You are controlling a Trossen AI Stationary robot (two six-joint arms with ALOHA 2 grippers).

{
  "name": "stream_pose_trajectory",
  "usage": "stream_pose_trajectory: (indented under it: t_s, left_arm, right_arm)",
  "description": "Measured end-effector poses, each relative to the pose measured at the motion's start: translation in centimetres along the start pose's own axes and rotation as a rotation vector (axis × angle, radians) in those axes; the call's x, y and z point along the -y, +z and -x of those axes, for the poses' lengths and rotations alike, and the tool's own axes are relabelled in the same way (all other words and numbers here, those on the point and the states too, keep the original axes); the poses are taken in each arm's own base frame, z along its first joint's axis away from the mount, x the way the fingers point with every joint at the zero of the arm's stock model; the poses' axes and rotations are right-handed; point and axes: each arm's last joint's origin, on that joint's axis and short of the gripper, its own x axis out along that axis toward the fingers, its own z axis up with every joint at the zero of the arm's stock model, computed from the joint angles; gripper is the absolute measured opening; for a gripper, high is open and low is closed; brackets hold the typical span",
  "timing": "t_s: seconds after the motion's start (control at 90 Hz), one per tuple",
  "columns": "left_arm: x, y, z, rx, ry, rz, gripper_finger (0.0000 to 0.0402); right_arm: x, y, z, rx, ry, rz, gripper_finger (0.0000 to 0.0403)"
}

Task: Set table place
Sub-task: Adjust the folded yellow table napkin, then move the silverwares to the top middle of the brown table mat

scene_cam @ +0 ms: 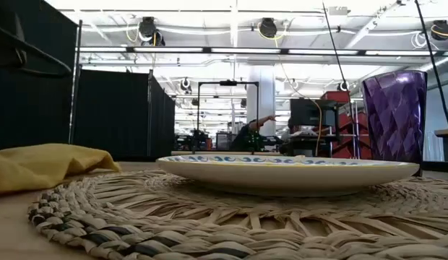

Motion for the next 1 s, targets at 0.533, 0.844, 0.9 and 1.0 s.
stream_pose_trajectory:
  t_s: [0.533, 0.844, 0.9, 1.0]
  left_arm:
    - [1.5, 1.5, 4.2, 0.061, -0.098, 0.005, 0.0075]
    - [0.8, 1.6, 4.8, 0.057, -0.011, -0.008, 0.0075]
    - [0.6, 1.6, 4.8, 0.061, 0.011, 0.006, 0.0075]
    - [0.8, 2.2, 5.1, 0.099, 0.003, 0.036, 0.0075]
  right_arm:
    - [0.0, 0.0, 0.0, 0.003, 0.002, 0.006, 0.0148]
    - [-0.4, 0.1, -0.6, -0.013, -0.003, 0.014, 0.0148]
    - [-0.5, 0.1, -0.8, -0.018, -0.004, 0.015, 0.0148]
    - [-0.5, 0.1, -0.9, -0.025, -0.009, 0.022, 0.0148]
